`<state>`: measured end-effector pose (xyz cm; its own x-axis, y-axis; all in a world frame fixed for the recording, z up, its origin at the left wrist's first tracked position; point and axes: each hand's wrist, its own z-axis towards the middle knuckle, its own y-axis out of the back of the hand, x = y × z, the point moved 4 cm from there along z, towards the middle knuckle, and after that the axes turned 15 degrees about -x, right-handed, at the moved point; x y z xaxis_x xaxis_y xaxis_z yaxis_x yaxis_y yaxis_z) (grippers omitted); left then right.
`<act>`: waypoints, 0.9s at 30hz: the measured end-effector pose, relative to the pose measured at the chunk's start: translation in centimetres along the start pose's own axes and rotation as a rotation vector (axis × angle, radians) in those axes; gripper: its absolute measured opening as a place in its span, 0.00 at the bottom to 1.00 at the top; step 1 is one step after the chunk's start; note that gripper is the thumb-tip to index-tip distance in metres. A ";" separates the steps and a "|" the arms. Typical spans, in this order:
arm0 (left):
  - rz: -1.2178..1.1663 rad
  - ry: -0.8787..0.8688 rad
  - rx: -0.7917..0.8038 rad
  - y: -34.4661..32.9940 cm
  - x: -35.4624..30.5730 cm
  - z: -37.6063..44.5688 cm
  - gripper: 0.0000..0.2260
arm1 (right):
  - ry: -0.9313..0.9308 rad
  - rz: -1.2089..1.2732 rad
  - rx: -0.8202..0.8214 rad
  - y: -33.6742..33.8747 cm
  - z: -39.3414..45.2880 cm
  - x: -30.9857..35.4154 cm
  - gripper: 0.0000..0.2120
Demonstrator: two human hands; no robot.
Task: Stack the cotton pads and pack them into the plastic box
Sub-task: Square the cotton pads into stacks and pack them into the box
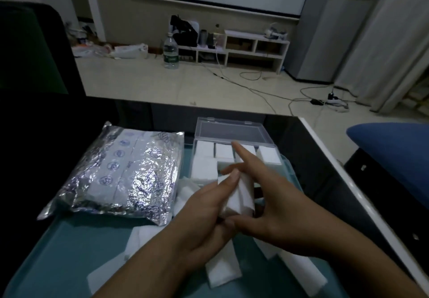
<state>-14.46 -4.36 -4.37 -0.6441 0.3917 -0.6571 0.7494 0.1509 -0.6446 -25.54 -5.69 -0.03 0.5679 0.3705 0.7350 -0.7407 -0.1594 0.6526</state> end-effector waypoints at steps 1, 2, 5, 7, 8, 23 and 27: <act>-0.015 0.003 0.009 0.3 -0.2 0.3 0.17 | 0.001 0.019 -0.006 -0.3 0.4 -0.2 0.51; -0.031 0.013 0.025 0.6 -0.2 0.7 0.18 | -0.001 0.035 -0.008 -0.7 0.6 -0.3 0.51; -0.027 0.031 0.013 1.2 -0.4 1.1 0.19 | -0.007 0.106 -0.010 -1.0 0.7 0.0 0.52; -0.023 0.040 -0.009 1.5 -0.4 1.4 0.19 | 0.005 0.122 -0.025 -0.9 0.5 0.2 0.52; -0.030 0.043 -0.010 1.5 -0.2 1.5 0.20 | 0.014 0.106 -0.036 -0.7 0.3 0.1 0.52; -0.115 -0.013 0.165 -0.9 0.0 -0.9 0.18 | 0.008 -0.122 -0.087 1.8 -2.3 1.1 0.50; -0.160 0.058 0.159 -0.8 -0.2 -1.2 0.17 | -0.084 -0.079 -0.212 3.4 -4.0 0.8 0.47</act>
<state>-14.73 -3.49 -3.27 -0.7397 0.4263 -0.5208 0.6018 0.0726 -0.7953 -29.05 -2.23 2.09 0.6487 0.2950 0.7016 -0.7463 0.0660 0.6623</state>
